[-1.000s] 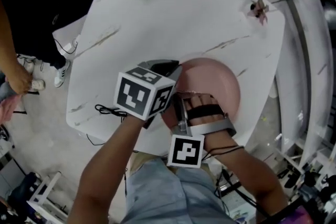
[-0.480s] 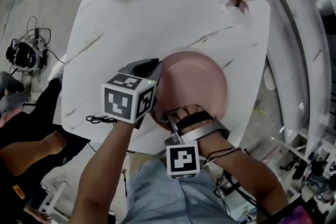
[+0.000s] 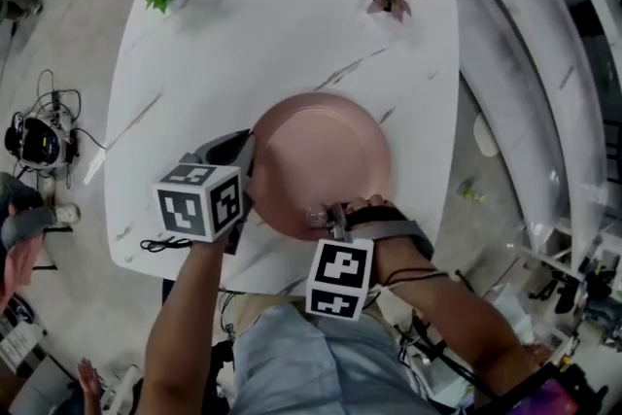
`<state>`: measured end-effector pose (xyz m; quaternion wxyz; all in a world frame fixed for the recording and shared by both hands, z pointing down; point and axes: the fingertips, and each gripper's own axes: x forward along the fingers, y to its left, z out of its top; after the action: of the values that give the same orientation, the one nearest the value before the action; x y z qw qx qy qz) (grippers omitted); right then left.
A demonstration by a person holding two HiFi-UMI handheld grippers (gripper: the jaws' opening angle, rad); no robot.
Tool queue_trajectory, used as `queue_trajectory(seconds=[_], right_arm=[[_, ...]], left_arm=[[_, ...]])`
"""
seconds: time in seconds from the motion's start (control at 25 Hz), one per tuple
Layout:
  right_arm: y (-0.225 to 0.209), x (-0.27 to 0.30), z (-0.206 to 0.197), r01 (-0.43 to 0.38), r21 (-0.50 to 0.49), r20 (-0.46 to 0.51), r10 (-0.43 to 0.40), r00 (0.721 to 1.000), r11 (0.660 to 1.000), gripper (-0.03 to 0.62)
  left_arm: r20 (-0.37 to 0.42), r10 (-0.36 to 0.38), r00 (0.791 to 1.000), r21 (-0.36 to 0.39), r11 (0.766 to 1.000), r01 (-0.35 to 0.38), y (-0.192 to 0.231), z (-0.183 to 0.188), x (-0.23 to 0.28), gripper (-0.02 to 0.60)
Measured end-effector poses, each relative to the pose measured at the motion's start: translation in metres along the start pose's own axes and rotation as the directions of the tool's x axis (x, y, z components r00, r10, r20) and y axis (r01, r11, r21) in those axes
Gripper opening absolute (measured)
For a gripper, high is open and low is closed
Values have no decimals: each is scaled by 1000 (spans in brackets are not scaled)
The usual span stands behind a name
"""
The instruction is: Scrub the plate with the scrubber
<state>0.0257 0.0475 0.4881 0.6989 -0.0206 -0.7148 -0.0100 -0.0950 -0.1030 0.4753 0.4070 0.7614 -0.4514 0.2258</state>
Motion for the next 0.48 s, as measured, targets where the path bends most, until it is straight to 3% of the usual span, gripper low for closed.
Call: queue_trajectory(seconds=[0.12, 0.28, 0.48], right_arm=[[-14, -2, -11, 14, 147, -11, -12, 1000, 989, 71], [-41, -3, -28, 61, 322, -25, -56, 998, 945, 71], [-74, -4, -47, 114, 434, -45, -105, 993, 894, 71]], left_arm=[[-7, 23, 1000, 19, 1000, -23, 0, -2, -1, 16], [-18, 21, 1000, 19, 1000, -21, 0, -1, -1, 15], [-12, 10, 1000, -23, 1000, -10, -1, -3, -2, 15]])
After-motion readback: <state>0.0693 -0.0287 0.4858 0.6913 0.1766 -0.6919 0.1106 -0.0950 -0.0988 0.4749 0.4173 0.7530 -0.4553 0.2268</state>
